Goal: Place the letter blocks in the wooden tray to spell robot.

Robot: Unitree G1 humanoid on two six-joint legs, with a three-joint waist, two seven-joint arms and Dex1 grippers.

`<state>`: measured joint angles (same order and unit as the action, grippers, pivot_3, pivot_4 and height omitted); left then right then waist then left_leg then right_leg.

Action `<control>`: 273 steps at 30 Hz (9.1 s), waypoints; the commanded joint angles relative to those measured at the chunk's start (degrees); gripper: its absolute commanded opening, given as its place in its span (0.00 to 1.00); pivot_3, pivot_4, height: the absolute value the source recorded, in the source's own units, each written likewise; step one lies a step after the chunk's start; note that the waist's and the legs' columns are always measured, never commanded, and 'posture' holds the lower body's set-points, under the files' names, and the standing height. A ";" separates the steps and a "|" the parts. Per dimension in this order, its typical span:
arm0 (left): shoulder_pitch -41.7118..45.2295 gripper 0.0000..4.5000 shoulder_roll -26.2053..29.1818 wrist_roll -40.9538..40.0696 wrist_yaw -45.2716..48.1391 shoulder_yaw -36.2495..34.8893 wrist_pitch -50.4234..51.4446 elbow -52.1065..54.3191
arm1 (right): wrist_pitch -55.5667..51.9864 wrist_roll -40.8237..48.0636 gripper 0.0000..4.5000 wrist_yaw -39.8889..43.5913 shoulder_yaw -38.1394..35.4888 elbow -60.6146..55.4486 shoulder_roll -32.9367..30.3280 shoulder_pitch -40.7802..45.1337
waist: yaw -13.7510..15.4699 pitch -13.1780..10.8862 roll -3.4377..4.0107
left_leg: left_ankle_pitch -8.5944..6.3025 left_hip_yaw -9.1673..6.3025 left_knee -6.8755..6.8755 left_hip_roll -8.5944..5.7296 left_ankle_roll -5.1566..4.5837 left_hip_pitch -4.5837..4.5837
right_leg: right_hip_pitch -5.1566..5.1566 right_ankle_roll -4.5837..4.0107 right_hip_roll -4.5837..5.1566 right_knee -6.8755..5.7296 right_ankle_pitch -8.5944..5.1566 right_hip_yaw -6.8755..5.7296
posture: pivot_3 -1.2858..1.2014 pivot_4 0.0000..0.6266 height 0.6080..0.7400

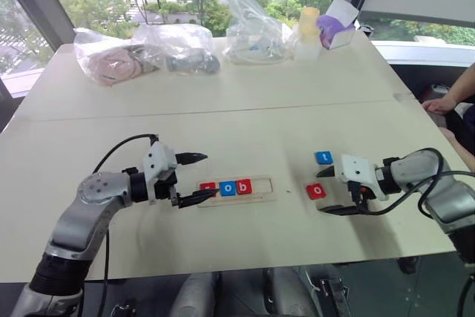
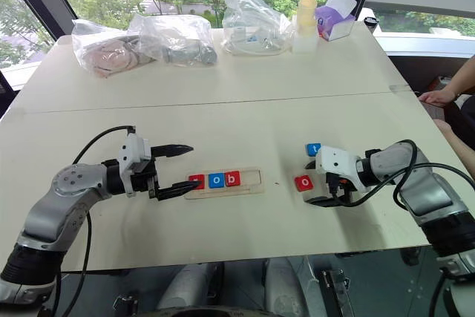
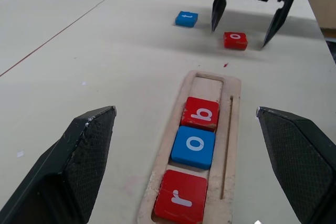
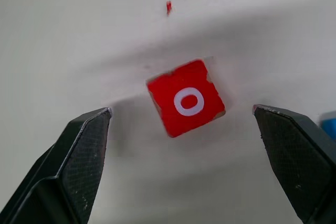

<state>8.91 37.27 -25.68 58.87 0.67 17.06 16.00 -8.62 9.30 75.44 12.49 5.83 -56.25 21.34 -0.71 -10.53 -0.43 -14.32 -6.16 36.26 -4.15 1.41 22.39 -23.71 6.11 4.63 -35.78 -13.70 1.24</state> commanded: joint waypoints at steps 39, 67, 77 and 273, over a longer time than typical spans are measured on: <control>-1.17 1.00 3.92 -4.23 1.51 -2.79 2.50 4.54 | -14.69 -5.25 0.25 -9.23 9.43 -12.87 17.15 9.65 | 0.04 -0.01 0.03 | 0.00 -0.06 0.00 -0.02 0.02 0.02 | -0.10 -0.06 0.02 -0.12 0.02 0.01 | 0.52 0.24 1.00; -1.03 1.00 2.91 -3.40 0.30 -2.39 1.45 3.89 | -15.82 -5.45 0.98 -8.99 4.50 -11.06 16.92 13.27 | 0.05 -0.01 0.03 | 0.01 -0.05 0.00 -0.03 0.03 0.02 | -0.15 -0.05 -0.01 -0.18 0.02 0.01 | 0.52 0.24 1.00; -0.37 1.00 2.00 -2.76 0.76 -1.62 0.89 3.07 | -13.72 -6.61 0.98 -11.99 2.84 -9.53 15.73 10.60 | -0.06 -0.01 0.03 | 0.01 -0.04 -0.01 -0.02 0.03 0.02 | -0.15 -0.06 0.02 -0.19 0.02 0.02 | 0.52 0.24 1.00; 0.11 1.00 -1.53 -0.95 -2.80 -0.49 0.28 2.88 | -3.57 -9.39 0.99 -12.67 6.39 6.46 21.62 18.81 | 0.01 -0.06 -0.01 | 0.00 -0.08 -0.05 -0.09 0.03 0.03 | -0.13 -0.04 0.00 -0.12 0.08 -0.02 | 0.52 0.24 1.00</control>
<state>8.98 35.69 -25.74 56.16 0.92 17.52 17.02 -13.28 -0.06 62.31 19.31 13.92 -34.83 40.52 -0.70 -10.58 -0.44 -14.31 -6.23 36.21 -4.24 1.44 22.43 -23.87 6.07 4.63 -35.93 -13.62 1.23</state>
